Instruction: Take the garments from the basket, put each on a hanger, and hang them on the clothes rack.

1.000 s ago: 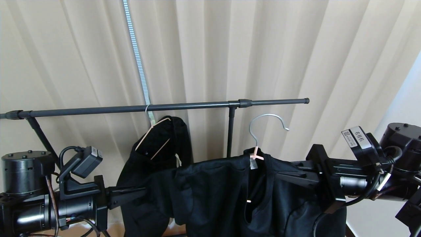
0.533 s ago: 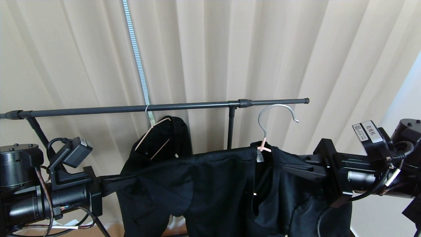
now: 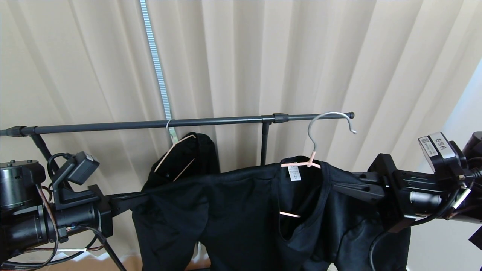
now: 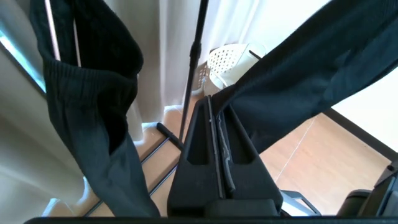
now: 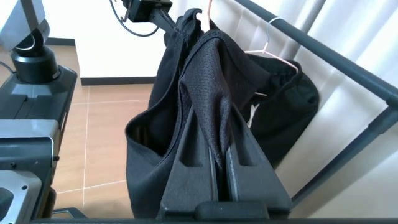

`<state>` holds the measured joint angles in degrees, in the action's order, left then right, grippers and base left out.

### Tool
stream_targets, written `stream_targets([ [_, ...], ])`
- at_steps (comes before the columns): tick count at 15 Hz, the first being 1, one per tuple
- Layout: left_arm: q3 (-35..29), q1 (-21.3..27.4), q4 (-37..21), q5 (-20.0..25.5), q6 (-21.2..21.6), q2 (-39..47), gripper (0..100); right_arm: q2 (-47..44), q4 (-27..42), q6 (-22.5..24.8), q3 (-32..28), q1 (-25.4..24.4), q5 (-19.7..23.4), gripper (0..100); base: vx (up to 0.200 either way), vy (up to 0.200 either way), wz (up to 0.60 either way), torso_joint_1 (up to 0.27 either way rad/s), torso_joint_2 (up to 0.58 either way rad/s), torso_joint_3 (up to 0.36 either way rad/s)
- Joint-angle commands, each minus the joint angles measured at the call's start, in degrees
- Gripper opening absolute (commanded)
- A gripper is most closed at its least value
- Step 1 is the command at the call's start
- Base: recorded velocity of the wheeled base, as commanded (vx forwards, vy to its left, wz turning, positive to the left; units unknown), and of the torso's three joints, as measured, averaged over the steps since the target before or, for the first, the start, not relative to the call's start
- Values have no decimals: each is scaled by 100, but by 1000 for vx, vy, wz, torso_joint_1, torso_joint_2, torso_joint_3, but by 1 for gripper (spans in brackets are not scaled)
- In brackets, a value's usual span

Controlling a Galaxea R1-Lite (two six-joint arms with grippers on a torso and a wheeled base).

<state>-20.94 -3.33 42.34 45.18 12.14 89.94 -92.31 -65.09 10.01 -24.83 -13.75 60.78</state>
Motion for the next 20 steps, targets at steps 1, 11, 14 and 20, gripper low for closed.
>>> stream_targets([
  [1,-6,-28,3,0,16,50,0,46,-4,1,-30,57,30,0,0,0,0,0,0,0],
  [11,-77,-195,3,17,95,138,0,73,5,1,-136,487,399,0,0,0,0,0,0,0],
  [14,-85,-212,3,17,104,173,0,73,5,1,-145,531,434,0,0,0,0,0,0,0],
  [20,-85,-238,3,26,95,190,0,37,5,1,-180,619,443,0,0,0,0,0,0,0],
])
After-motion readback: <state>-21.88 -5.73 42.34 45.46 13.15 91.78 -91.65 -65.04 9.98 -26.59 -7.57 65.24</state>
